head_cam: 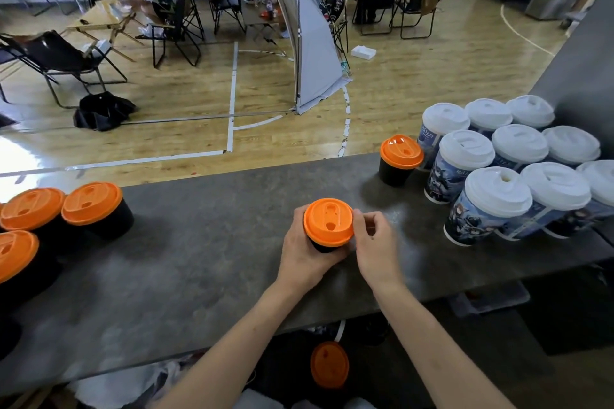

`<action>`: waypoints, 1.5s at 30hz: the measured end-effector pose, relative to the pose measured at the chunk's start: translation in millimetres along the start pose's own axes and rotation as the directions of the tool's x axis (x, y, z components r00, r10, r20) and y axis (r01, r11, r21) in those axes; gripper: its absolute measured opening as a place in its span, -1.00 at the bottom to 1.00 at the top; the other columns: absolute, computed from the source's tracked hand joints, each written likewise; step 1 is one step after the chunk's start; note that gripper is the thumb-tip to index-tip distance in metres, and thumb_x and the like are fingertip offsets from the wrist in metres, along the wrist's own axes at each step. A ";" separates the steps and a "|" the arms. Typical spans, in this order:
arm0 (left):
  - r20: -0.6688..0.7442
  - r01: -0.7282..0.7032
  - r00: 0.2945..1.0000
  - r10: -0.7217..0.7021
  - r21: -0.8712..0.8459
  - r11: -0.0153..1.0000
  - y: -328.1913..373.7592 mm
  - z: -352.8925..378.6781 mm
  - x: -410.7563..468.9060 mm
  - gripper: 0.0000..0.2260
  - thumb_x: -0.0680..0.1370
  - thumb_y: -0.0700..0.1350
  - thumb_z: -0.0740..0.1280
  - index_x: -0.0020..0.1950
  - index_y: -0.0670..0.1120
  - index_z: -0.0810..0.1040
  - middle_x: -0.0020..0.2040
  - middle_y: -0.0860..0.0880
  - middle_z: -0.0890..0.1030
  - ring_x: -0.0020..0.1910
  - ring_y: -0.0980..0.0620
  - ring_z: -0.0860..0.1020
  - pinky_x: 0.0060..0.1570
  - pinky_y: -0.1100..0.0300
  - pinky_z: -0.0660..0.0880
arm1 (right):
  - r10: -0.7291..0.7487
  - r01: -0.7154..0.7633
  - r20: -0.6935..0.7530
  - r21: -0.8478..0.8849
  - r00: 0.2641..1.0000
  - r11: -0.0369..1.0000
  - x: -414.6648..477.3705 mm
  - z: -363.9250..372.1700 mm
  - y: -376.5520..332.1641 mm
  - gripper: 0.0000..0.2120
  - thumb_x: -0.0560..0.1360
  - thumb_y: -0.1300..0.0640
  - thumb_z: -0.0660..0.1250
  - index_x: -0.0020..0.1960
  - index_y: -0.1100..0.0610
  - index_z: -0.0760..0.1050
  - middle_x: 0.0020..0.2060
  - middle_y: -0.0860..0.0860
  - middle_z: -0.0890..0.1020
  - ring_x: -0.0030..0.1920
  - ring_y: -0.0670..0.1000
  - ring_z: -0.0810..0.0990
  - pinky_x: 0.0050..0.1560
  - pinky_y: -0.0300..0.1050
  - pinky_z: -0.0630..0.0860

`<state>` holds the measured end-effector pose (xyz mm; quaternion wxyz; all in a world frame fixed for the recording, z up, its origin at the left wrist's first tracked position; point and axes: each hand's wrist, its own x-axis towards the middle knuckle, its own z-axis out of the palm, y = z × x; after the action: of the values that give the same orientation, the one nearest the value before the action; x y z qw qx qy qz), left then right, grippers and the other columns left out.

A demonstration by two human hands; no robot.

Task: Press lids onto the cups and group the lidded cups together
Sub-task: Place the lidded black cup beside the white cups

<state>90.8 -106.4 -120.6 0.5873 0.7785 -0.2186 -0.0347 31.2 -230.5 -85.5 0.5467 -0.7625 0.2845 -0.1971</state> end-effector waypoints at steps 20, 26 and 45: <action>-0.008 0.004 1.000 -0.004 0.003 1.000 0.4 -1.9 -1.4 -0.28 0.23 -0.01 0.73 0.24 0.09 0.39 0.11 0.19 0.62 0.13 0.21 0.60 0.09 0.30 0.52 | -0.079 0.077 0.059 0.049 0.995 0.996 6.6 -4.5 4.7 -0.84 0.64 0.02 0.31 -0.10 0.01 0.56 -0.19 -0.11 0.67 -0.16 -0.25 0.61 -0.12 -0.39 0.47; 0.223 0.046 0.974 -0.045 0.003 0.999 -5.2 -25.3 14.7 -0.34 0.28 -0.04 0.70 0.25 0.01 0.44 0.10 0.24 0.62 0.15 0.17 0.61 0.19 0.20 0.51 | -0.072 0.064 0.137 0.061 0.988 0.996 13.1 1.3 -5.1 -0.79 0.64 -0.05 0.27 -0.01 0.07 0.56 -0.15 -0.08 0.67 -0.13 -0.21 0.62 -0.12 -0.39 0.48; 0.141 0.026 0.990 -0.025 -0.005 1.000 -10.2 -27.5 3.0 -0.30 0.27 -0.18 0.72 0.26 -0.07 0.40 0.09 0.18 0.62 0.13 0.22 0.60 0.10 0.38 0.48 | -0.059 0.056 0.178 0.024 0.982 0.998 17.9 9.7 -5.1 -0.79 0.65 -0.05 0.24 0.03 0.08 0.52 -0.10 -0.04 0.65 -0.04 -0.10 0.62 -0.08 -0.33 0.47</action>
<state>105.1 -80.7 -121.0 0.5725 0.7749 -0.2493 -0.0980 51.8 -233.9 -84.0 0.5713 -0.7798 0.2103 -0.1462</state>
